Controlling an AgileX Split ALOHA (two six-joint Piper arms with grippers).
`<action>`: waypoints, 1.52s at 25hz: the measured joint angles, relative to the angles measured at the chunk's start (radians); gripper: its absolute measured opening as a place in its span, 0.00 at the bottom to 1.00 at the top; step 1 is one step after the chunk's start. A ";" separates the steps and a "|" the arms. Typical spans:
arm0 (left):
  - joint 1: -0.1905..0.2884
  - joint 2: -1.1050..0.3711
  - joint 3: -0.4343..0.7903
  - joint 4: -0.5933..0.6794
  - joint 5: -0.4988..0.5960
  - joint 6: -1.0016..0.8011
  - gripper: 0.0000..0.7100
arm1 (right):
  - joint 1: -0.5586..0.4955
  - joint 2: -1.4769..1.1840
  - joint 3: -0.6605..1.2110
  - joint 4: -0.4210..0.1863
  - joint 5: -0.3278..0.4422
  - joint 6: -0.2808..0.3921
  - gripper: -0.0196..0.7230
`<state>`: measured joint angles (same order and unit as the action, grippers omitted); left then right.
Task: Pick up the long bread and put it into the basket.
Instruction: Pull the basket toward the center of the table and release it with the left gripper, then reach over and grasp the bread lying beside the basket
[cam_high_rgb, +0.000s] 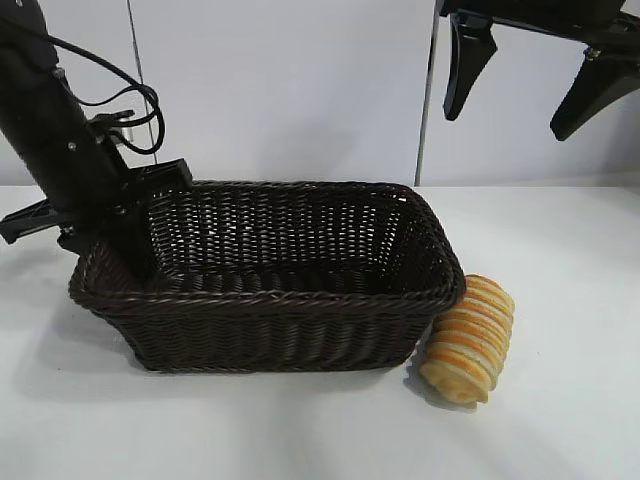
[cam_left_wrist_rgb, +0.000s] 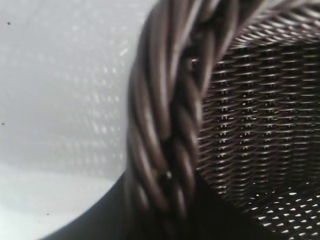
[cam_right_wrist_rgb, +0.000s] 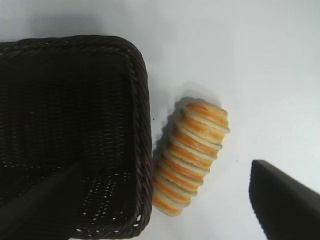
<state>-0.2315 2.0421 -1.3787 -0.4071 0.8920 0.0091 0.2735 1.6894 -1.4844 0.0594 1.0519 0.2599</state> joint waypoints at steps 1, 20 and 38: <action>0.005 -0.003 -0.001 -0.001 0.004 0.000 0.93 | 0.000 0.000 0.000 0.000 0.000 0.000 0.89; 0.083 -0.329 -0.006 0.049 0.115 -0.143 0.95 | 0.000 0.000 0.000 0.000 0.000 -0.001 0.89; 0.082 -0.332 -0.006 0.072 0.149 -0.208 0.95 | 0.000 0.000 0.000 0.000 0.003 -0.011 0.89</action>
<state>-0.1498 1.7105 -1.3852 -0.3348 1.0408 -0.1990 0.2735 1.6894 -1.4844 0.0594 1.0548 0.2489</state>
